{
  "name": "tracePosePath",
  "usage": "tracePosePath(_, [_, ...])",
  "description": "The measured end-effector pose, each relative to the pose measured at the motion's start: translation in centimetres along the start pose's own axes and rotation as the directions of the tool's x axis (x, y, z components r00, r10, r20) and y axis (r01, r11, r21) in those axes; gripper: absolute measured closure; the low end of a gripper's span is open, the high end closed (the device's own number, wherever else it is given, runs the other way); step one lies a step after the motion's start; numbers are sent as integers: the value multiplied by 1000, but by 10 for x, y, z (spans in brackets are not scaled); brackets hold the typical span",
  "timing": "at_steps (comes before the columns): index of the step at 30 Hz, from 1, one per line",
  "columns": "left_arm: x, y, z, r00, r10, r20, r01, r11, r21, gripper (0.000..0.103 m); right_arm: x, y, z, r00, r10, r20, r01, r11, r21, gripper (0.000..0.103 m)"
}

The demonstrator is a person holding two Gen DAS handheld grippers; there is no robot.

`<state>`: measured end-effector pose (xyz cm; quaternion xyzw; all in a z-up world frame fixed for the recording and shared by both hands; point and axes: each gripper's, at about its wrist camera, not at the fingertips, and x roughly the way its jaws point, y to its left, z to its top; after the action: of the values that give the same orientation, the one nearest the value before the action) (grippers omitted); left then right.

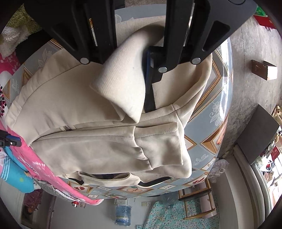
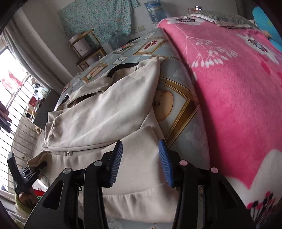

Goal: Fold large clothes

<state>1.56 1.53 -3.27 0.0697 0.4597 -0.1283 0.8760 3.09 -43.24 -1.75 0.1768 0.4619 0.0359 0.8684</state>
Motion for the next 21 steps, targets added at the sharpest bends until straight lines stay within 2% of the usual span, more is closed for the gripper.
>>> tracePosePath(5, [2,-1,1,1000,17,-8,-17,1000,-12,93,16,18,7,998,-53,-28,49,989,-139,57])
tracePosePath(11, [3,-1,2,999,29,-20,-29,999,-21,93,8,28,-6,997,5,-71,-23,966,-256,57])
tracePosePath(14, [4,-2,3,999,33,-26,-34,999,-18,93,1,21,-8,992,72,-100,-95,963,-251,57])
tracePosePath(18, [5,-3,4,999,41,-31,-42,999,-14,93,9,3,3,991,80,-109,-102,973,-208,57])
tracePosePath(21, [5,-5,5,998,50,-34,-50,999,-11,93,21,-8,14,983,133,-124,-152,975,-162,57])
